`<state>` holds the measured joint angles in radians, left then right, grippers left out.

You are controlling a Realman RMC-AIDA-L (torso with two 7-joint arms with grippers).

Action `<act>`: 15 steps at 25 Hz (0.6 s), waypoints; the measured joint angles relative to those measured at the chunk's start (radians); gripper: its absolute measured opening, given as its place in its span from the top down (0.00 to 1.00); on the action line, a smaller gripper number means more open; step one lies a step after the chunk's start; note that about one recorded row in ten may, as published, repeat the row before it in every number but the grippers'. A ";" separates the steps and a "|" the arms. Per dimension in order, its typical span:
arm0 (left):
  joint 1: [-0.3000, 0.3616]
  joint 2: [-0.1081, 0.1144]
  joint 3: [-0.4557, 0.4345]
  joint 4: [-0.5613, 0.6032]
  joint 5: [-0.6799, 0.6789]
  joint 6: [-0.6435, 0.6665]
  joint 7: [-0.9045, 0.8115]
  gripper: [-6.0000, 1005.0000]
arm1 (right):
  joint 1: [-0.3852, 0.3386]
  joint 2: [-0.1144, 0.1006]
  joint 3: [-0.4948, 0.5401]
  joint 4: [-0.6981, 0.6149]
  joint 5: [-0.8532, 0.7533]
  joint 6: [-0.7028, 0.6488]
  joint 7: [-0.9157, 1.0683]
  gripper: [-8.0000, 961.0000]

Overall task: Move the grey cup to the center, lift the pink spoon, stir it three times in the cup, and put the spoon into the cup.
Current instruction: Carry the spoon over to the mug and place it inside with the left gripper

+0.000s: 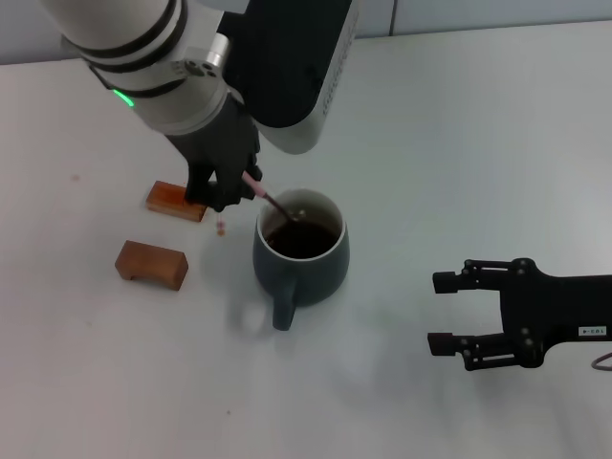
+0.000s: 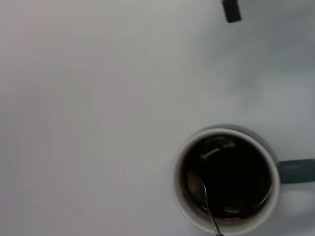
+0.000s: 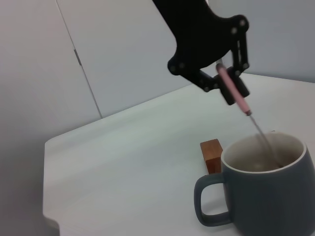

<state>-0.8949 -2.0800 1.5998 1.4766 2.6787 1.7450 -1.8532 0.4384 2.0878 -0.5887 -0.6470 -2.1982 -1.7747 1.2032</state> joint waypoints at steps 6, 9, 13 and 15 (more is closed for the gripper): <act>0.001 0.000 0.029 0.012 -0.035 -0.003 0.005 0.87 | 0.008 0.000 0.000 0.017 -0.003 0.007 0.001 0.16; 0.001 0.000 0.034 0.016 -0.037 0.015 0.005 0.87 | 0.009 0.000 0.000 0.018 -0.005 0.008 0.001 0.16; 0.010 0.000 0.038 0.031 -0.035 0.047 0.003 0.87 | 0.010 0.000 0.000 0.021 -0.006 0.011 0.001 0.16; 0.013 0.000 0.037 0.035 -0.032 0.047 0.002 0.87 | 0.011 0.000 -0.002 0.023 -0.006 0.014 0.001 0.15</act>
<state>-0.8818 -2.0800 1.6371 1.5115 2.6467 1.7921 -1.8517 0.4495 2.0878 -0.5911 -0.6243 -2.2042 -1.7606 1.2042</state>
